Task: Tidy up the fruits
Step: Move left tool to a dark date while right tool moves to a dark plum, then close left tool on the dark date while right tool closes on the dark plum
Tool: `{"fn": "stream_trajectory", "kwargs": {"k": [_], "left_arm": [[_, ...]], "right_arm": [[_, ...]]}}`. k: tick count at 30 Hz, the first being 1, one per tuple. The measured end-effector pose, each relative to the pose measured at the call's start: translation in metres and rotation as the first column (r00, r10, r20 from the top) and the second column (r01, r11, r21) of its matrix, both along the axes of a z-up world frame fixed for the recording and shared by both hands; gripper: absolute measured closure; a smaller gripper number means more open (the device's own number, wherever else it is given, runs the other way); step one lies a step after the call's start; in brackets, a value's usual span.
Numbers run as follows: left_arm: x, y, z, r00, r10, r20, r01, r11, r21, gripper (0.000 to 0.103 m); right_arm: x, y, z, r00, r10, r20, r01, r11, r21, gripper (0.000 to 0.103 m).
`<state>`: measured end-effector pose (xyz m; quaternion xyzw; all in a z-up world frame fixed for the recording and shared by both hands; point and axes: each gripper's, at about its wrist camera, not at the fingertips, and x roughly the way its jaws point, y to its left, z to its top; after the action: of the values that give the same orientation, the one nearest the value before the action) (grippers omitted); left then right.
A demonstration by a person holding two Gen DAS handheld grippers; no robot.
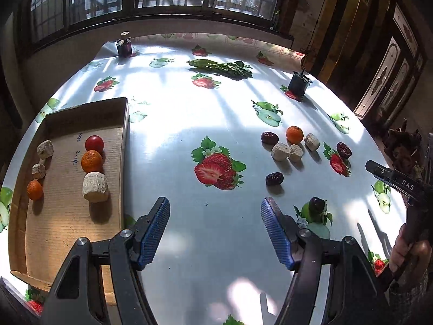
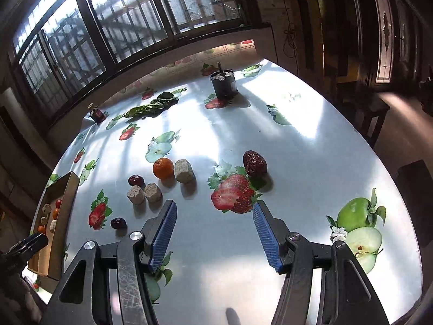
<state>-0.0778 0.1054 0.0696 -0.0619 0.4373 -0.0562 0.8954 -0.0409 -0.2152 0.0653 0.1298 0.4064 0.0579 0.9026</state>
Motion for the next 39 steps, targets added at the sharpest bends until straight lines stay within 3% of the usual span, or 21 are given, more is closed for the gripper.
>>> {"fn": "stream_trajectory", "kwargs": {"k": [4,11,20,22,26,27,33,39], "left_arm": [[0.013,-0.021,-0.013,0.999,-0.049,-0.024,0.049,0.999,-0.001,0.034],[0.05,-0.037,-0.035,0.997,-0.044,-0.07,0.043,0.999,-0.013,0.034],[0.077,-0.072,-0.057,0.987,-0.146,-0.071,0.148,0.989,0.02,0.035],[0.077,-0.075,-0.06,0.985,-0.156,-0.07,0.158,0.987,0.031,0.042],[0.078,-0.078,-0.063,0.985,-0.161,-0.056,0.164,0.984,0.067,0.076],[0.077,-0.079,-0.063,0.985,-0.164,-0.054,0.168,0.983,0.073,0.079],[0.074,-0.08,-0.061,0.984,-0.172,-0.045,0.176,0.981,0.088,0.079],[0.062,-0.071,-0.049,0.987,-0.158,-0.023,0.159,0.985,0.073,0.079]], "right_arm": [[0.004,0.01,-0.016,0.998,0.044,-0.038,-0.043,0.999,0.02,0.04],[-0.005,0.082,-0.043,0.958,0.268,-0.099,-0.272,0.962,-0.031,0.04],[-0.001,0.114,-0.057,0.938,0.322,-0.126,-0.337,0.935,-0.113,0.04],[0.0,0.116,-0.057,0.936,0.329,-0.124,-0.344,0.931,-0.122,0.04],[-0.002,0.12,-0.058,0.936,0.335,-0.113,-0.349,0.925,-0.152,0.042],[-0.003,0.122,-0.058,0.935,0.337,-0.109,-0.351,0.921,-0.167,0.044],[-0.006,0.127,-0.057,0.94,0.329,-0.093,-0.342,0.917,-0.204,0.066],[-0.009,0.124,-0.051,0.945,0.317,-0.081,-0.326,0.926,-0.189,0.073]]}}
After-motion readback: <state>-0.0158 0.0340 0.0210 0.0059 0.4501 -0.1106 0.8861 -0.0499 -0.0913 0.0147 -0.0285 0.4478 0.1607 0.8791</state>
